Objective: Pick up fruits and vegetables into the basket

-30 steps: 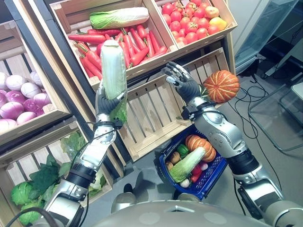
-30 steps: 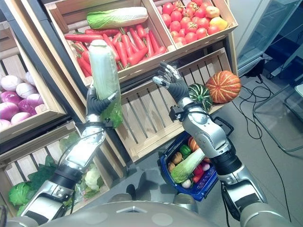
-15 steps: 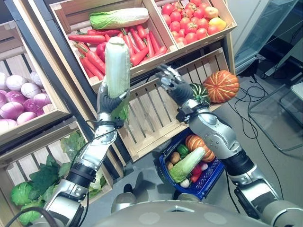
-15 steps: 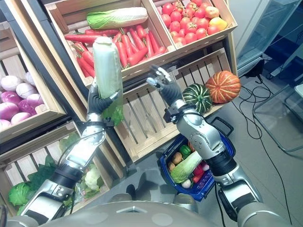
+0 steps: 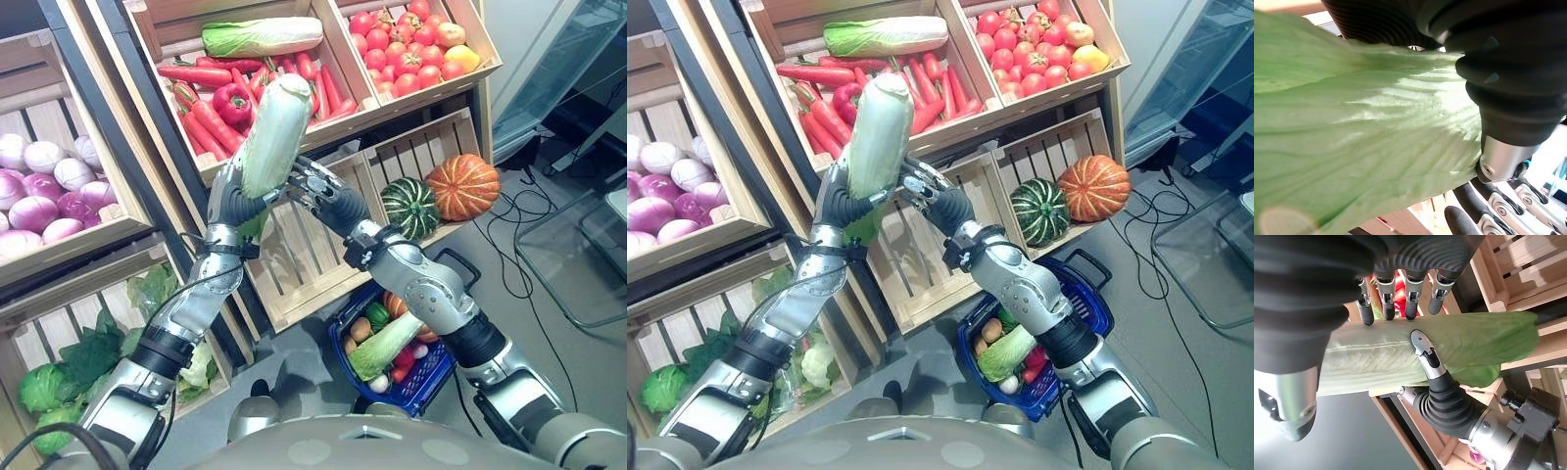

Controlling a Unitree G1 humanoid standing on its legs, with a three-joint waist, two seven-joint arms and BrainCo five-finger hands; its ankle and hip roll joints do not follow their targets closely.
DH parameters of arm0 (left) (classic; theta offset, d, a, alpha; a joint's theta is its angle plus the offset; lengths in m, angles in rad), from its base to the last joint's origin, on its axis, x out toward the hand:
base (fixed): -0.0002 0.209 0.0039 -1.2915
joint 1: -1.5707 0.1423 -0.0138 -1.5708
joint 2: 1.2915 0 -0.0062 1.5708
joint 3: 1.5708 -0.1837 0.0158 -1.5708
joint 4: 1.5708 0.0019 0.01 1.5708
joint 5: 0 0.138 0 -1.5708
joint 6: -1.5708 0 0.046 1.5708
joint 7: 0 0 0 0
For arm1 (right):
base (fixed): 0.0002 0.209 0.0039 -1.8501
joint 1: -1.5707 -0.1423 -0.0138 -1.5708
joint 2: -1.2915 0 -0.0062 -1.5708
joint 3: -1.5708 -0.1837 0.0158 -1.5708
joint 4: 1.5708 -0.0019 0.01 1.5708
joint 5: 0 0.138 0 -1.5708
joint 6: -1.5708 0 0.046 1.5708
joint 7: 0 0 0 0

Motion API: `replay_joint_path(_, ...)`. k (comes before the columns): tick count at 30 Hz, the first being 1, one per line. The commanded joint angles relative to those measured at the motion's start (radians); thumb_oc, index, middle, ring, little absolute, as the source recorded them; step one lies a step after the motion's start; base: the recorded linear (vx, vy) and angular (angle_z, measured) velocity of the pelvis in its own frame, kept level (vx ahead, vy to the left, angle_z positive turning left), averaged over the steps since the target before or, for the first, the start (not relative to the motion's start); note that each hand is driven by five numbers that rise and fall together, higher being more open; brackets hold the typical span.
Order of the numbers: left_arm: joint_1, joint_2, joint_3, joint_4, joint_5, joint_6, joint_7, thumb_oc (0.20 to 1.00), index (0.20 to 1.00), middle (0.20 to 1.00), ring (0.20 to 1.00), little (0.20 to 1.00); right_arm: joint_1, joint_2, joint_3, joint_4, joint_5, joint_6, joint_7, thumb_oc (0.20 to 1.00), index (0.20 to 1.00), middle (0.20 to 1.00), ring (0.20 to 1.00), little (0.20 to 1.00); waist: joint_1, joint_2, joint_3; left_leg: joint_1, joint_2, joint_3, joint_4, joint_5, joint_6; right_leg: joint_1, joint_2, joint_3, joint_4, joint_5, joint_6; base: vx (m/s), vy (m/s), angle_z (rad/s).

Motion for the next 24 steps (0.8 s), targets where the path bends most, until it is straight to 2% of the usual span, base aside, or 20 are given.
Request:
replay_joint_path(1,-0.143,0.006,-0.129,-0.118,0.104,-0.084,-0.029,0.200,0.200,0.200,0.200,0.200,-0.124,0.084,0.057,-0.021,0.060,-0.019,0.024,1.000,1.000,1.000,1.000,1.000,-0.002,-0.031,-0.031,0.017,-0.003,0.056,0.117,-0.174,0.040,-0.030,-0.065,0.021,0.060,-0.005,0.052,0.00,0.000,0.00)
replay_joint_path(12,-0.150,0.030,-0.234,-0.116,0.219,-0.060,-0.078,0.200,0.200,0.200,0.200,0.200,-0.162,0.084,0.072,-0.033,0.100,-0.014,0.002,1.000,1.000,1.000,1.000,1.000,-0.007,-0.030,-0.025,0.014,-0.004,0.065,0.120,-0.179,0.043,-0.037,-0.069,0.023,0.062,-0.006,0.059,0.00,0.000,0.00)
replay_joint_path(22,-0.173,0.040,-0.302,-0.110,0.397,-0.007,-0.020,0.200,0.200,0.200,0.200,0.200,-0.188,0.101,0.096,-0.019,0.126,0.007,-0.026,1.000,1.000,1.000,1.000,1.000,-0.010,-0.027,-0.019,0.015,-0.004,0.070,0.116,-0.179,0.042,-0.037,-0.072,0.019,0.057,-0.005,0.064,0.00,0.000,0.00)
replay_joint_path(24,-0.184,0.044,-0.318,-0.108,0.461,0.030,-0.012,0.200,0.200,0.200,0.200,0.200,-0.198,0.108,0.101,-0.014,0.131,0.013,-0.046,1.000,1.000,1.000,1.000,1.000,-0.011,-0.025,-0.019,0.013,-0.004,0.071,0.115,-0.177,0.040,-0.038,-0.074,0.017,0.056,-0.004,0.065,0.00,0.000,0.00)
